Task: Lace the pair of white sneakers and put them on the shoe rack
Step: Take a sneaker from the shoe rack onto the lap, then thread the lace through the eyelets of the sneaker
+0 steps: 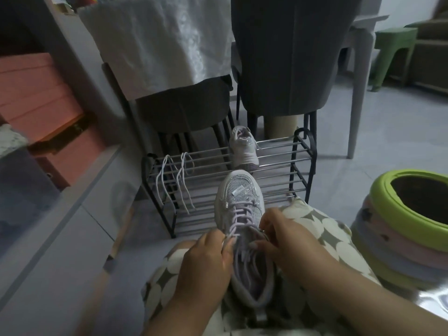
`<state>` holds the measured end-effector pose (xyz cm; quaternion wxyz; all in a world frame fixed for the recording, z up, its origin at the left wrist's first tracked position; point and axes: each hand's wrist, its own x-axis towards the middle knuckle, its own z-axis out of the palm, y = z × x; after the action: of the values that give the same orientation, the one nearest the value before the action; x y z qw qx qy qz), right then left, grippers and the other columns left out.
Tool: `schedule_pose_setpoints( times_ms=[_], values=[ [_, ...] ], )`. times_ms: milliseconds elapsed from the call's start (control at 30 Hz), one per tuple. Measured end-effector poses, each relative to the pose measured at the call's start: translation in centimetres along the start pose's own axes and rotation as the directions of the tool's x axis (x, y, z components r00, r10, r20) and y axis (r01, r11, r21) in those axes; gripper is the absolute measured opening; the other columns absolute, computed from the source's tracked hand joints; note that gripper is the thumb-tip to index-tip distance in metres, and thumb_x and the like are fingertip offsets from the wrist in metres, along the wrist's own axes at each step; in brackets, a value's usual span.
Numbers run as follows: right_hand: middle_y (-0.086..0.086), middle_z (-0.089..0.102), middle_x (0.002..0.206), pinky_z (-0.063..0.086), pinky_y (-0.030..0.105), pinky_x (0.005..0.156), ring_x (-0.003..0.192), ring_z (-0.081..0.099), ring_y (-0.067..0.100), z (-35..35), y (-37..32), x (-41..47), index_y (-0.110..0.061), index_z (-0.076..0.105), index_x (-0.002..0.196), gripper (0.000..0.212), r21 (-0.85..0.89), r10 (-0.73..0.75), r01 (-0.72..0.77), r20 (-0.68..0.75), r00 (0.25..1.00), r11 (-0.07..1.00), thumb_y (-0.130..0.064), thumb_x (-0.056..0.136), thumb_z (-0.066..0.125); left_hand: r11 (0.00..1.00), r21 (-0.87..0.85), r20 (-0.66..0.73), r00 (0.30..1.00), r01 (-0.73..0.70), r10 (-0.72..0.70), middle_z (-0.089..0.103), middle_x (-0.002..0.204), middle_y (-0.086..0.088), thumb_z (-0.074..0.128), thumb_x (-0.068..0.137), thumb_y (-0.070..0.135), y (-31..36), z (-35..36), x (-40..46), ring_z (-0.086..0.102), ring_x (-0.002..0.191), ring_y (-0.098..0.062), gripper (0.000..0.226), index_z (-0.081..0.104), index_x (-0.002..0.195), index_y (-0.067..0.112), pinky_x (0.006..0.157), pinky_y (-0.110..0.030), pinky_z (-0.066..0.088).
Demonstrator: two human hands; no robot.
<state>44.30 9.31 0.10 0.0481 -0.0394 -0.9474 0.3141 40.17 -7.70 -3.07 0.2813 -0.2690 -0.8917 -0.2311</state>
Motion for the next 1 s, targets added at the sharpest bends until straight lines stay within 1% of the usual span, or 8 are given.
schedule_pose_setpoints(
  times_ms=[167, 267, 400, 533, 667, 833, 933, 1000],
  values=[
    [-0.010, 0.055, 0.075, 0.040, 0.017, 0.059, 0.066, 0.049, 0.000, 0.5, 0.5, 0.4, -0.027, 0.044, 0.098, 0.031, 0.023, 0.006, -0.007, 0.063, 0.998, 1.000, -0.043, 0.083, 0.066, 0.987, -0.092, 0.143, 0.983, 0.129, -0.115, 0.044, 0.054, 0.010, 0.077, 0.078, 0.020, -0.2, -0.3, -0.9, 0.041, 0.048, -0.007, 0.034, 0.046, 0.063, 0.021, 0.053, -0.021, 0.024],
    [-0.009, 0.058, 0.079, 0.042, 0.017, 0.063, 0.071, 0.051, 0.000, 0.4, 0.4, 0.6, -0.028, 0.046, 0.098, 0.030, 0.012, -0.007, 0.006, 0.085, 0.996, 1.000, -0.043, 0.083, 0.066, 0.952, -0.180, 0.216, 0.954, 0.249, -0.208, 0.035, 0.052, 0.015, 0.072, 0.082, 0.027, -0.5, -0.5, -1.3, 0.046, 0.056, -0.002, 0.037, 0.040, 0.064, 0.028, 0.053, -0.017, 0.037],
    [-0.011, 0.055, 0.079, 0.042, 0.015, 0.064, 0.071, 0.050, -0.001, -0.1, 0.3, 0.7, -0.030, 0.044, 0.096, 0.028, -0.035, -0.023, 0.028, 0.126, 0.992, 0.999, -0.045, 0.084, 0.065, 0.921, -0.197, 0.287, 0.918, 0.336, -0.274, 0.040, 0.051, 0.009, 0.068, 0.085, 0.030, -0.4, -0.9, -1.0, 0.049, 0.067, 0.010, 0.035, 0.041, 0.062, 0.028, 0.059, -0.010, 0.039],
    [-0.010, 0.057, 0.080, 0.042, 0.016, 0.061, 0.070, 0.050, -0.001, -0.2, 0.4, 1.3, -0.031, 0.045, 0.095, 0.029, -0.005, -0.013, 0.014, 0.166, 0.986, 1.000, -0.044, 0.082, 0.068, 0.889, -0.224, 0.332, 0.889, 0.399, -0.316, 0.041, 0.048, 0.004, 0.068, 0.084, 0.031, -0.5, -0.7, -0.5, 0.049, 0.059, 0.003, 0.031, 0.047, 0.064, 0.022, 0.054, -0.014, 0.038],
    [-0.012, 0.050, 0.073, 0.039, 0.009, 0.064, 0.063, 0.044, -0.003, -0.1, 0.4, 1.6, -0.031, 0.043, 0.092, 0.029, -0.050, -0.030, 0.041, 0.194, 0.981, 0.998, -0.045, 0.082, 0.066, 0.893, -0.205, 0.349, 0.882, 0.401, -0.316, 0.039, 0.048, 0.004, 0.069, 0.084, 0.029, -0.7, 0.0, -0.6, 0.049, 0.061, 0.004, 0.038, 0.039, 0.060, 0.025, 0.053, -0.014, 0.037],
    [-0.009, 0.055, 0.077, 0.040, 0.016, 0.060, 0.065, 0.048, 0.000, 0.5, 0.7, 2.0, -0.031, 0.044, 0.093, 0.029, -0.004, -0.021, 0.023, 0.252, 0.967, 1.000, -0.041, 0.081, 0.069, 0.899, -0.180, 0.374, 0.873, 0.400, -0.313, 0.043, 0.047, 0.006, 0.071, 0.082, 0.029, -1.0, 0.1, -1.0, 0.050, 0.062, 0.003, 0.042, 0.036, 0.059, 0.028, 0.052, -0.013, 0.037],
    [-0.011, 0.051, 0.072, 0.039, 0.009, 0.066, 0.068, 0.047, -0.010, 0.2, 0.6, 1.8, -0.033, 0.044, 0.089, 0.030, -0.018, -0.041, 0.046, 0.207, 0.977, 0.999, -0.045, 0.079, 0.069, 0.886, -0.209, 0.364, 0.874, 0.413, -0.322, 0.050, 0.052, 0.013, 0.071, 0.081, 0.031, -1.0, -0.1, -1.0, 0.049, 0.058, 0.001, 0.037, 0.041, 0.060, 0.026, 0.051, -0.013, 0.036],
    [-0.012, 0.049, 0.072, 0.034, 0.003, 0.072, 0.073, 0.043, -0.016, -0.1, 0.3, 1.5, -0.032, 0.043, 0.088, 0.031, -0.079, -0.072, 0.087, 0.170, 0.983, 0.993, -0.048, 0.079, 0.068, 0.884, -0.206, 0.370, 0.870, 0.420, -0.327, 0.047, 0.051, 0.009, 0.070, 0.082, 0.035, -0.8, -0.3, -0.8, 0.048, 0.057, 0.000, 0.034, 0.044, 0.062, 0.026, 0.052, -0.013, 0.036]
  ],
)
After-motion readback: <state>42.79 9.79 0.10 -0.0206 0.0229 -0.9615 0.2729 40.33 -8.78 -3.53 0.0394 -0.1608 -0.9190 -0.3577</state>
